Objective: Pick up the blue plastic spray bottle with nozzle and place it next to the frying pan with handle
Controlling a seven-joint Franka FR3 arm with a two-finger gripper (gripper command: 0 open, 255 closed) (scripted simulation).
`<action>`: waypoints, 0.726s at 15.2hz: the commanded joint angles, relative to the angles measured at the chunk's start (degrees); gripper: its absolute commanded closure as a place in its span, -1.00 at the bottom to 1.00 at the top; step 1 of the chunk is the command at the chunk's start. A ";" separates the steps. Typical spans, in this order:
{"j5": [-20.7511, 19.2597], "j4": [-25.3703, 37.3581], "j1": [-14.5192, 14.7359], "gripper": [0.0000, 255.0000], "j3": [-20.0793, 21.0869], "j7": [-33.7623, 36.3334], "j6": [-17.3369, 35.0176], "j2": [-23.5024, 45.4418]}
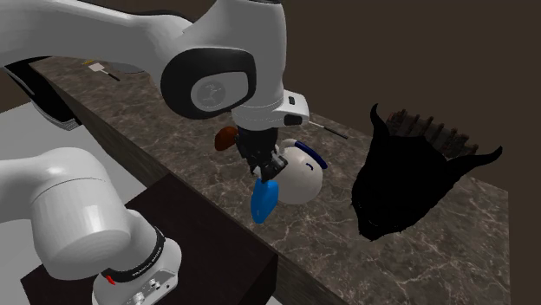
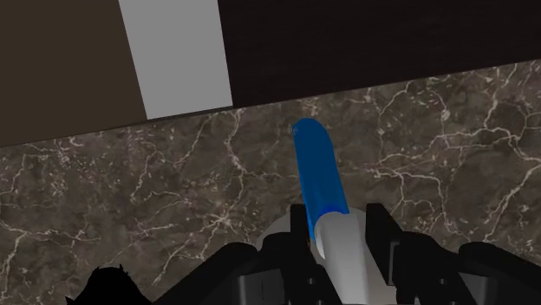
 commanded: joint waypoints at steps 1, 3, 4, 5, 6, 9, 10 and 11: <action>0.00 0.00 0.00 1.00 0.00 0.00 0.00 0.00; 0.00 0.00 0.00 1.00 0.00 0.00 0.00 0.00; 0.00 0.00 0.00 1.00 0.00 0.00 0.01 0.01; 0.00 0.00 0.00 1.00 0.00 0.00 0.00 0.00; 0.00 0.00 0.00 1.00 0.00 0.00 0.00 0.00; 0.14 0.58 0.04 1.00 0.17 -0.01 -0.89 -0.31; 0.28 1.20 0.09 1.00 0.34 -0.03 -1.78 -0.58; 0.43 1.82 0.13 1.00 0.51 -0.04 -2.66 -0.84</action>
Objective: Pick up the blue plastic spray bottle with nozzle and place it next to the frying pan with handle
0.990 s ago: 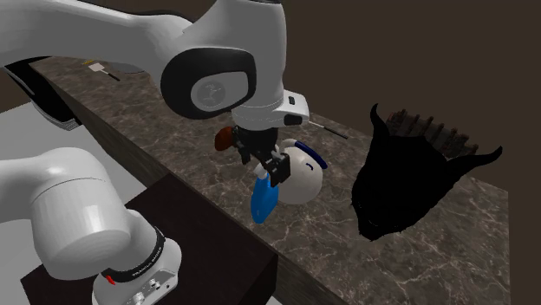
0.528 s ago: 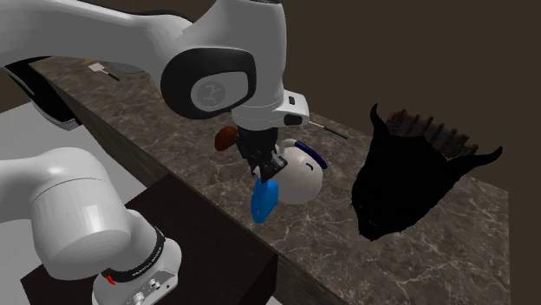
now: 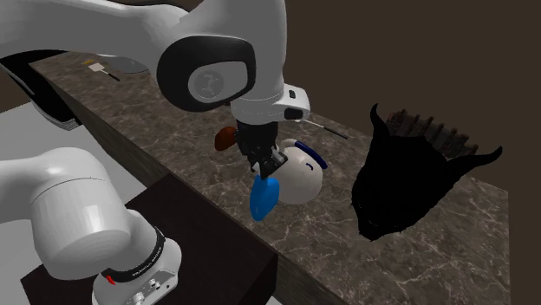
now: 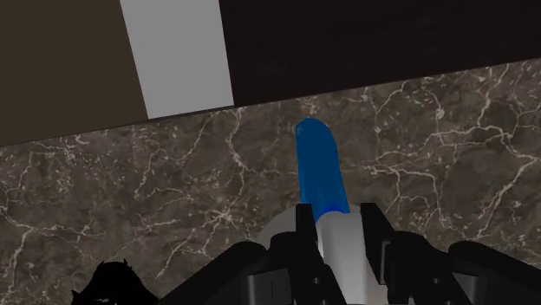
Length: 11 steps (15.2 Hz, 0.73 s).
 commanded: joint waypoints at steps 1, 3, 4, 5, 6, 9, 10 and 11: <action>0.19 1.09 0.01 1.00 0.23 -0.11 -1.61 -0.52; 0.47 2.38 0.11 1.00 0.55 -0.14 -3.32 -0.94; 0.61 3.05 0.16 1.00 0.71 -0.16 -4.16 -1.12; 0.74 3.72 0.21 1.00 0.86 -0.17 -4.99 -1.28; 0.88 4.40 0.26 1.00 1.01 -0.19 -5.82 -1.42; 1.27 6.50 0.42 1.00 1.45 -0.25 -8.24 -1.75; 1.39 7.22 0.47 1.00 1.59 -0.27 -9.03 -1.82; 1.52 7.95 0.52 1.00 1.73 -0.29 -9.82 -1.88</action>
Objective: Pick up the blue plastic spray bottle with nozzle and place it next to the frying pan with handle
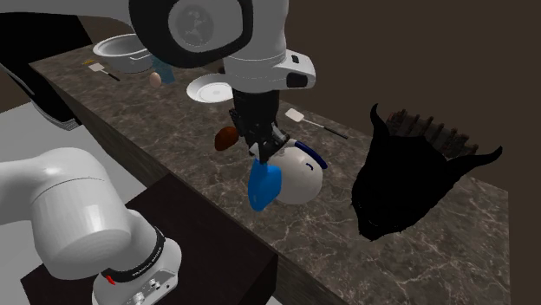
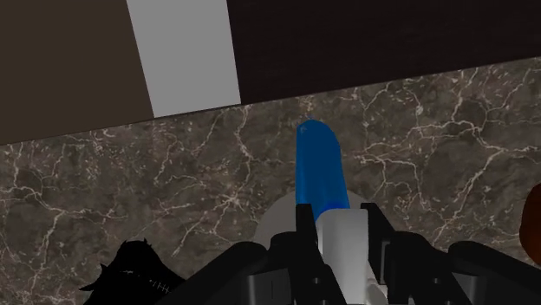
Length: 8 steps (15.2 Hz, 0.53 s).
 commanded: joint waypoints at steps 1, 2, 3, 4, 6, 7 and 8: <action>0.23 1.36 0.09 1.00 0.25 -0.04 -1.50 -0.12; 0.35 2.11 0.14 1.00 0.38 -0.06 -2.27 -0.15; 0.47 2.86 0.20 1.00 0.51 -0.09 -3.04 -0.16; 0.59 3.63 0.25 1.00 0.64 -0.11 -3.80 -0.15; 0.82 5.18 0.35 1.00 0.88 -0.16 -5.30 -0.11; 0.93 5.97 0.40 1.00 1.00 -0.18 -6.05 -0.06; 1.04 6.76 0.46 1.00 1.11 -0.21 -6.79 0.00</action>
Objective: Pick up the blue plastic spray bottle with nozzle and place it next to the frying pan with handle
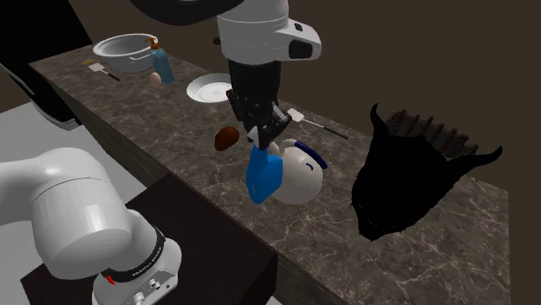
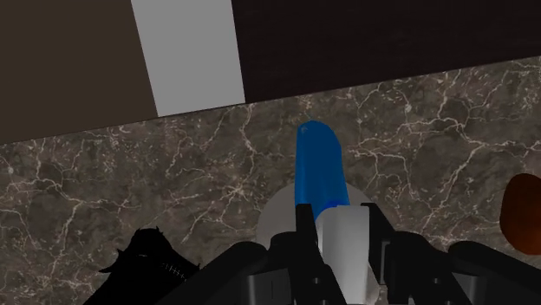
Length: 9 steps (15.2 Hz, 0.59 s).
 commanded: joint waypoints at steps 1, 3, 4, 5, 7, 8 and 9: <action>0.27 1.56 0.13 1.00 0.32 0.04 -1.52 0.07; 0.48 3.20 0.24 1.00 0.53 -0.02 -2.97 0.25; 0.59 4.03 0.29 1.00 0.64 -0.04 -3.70 0.36; 0.69 4.87 0.34 1.00 0.74 -0.07 -4.42 0.48; 0.89 6.58 0.44 1.00 0.93 -0.13 -5.85 0.76; 0.98 7.45 0.49 1.00 1.02 -0.16 -6.56 0.92; 1.08 8.32 0.54 1.00 1.11 -0.19 -7.26 1.09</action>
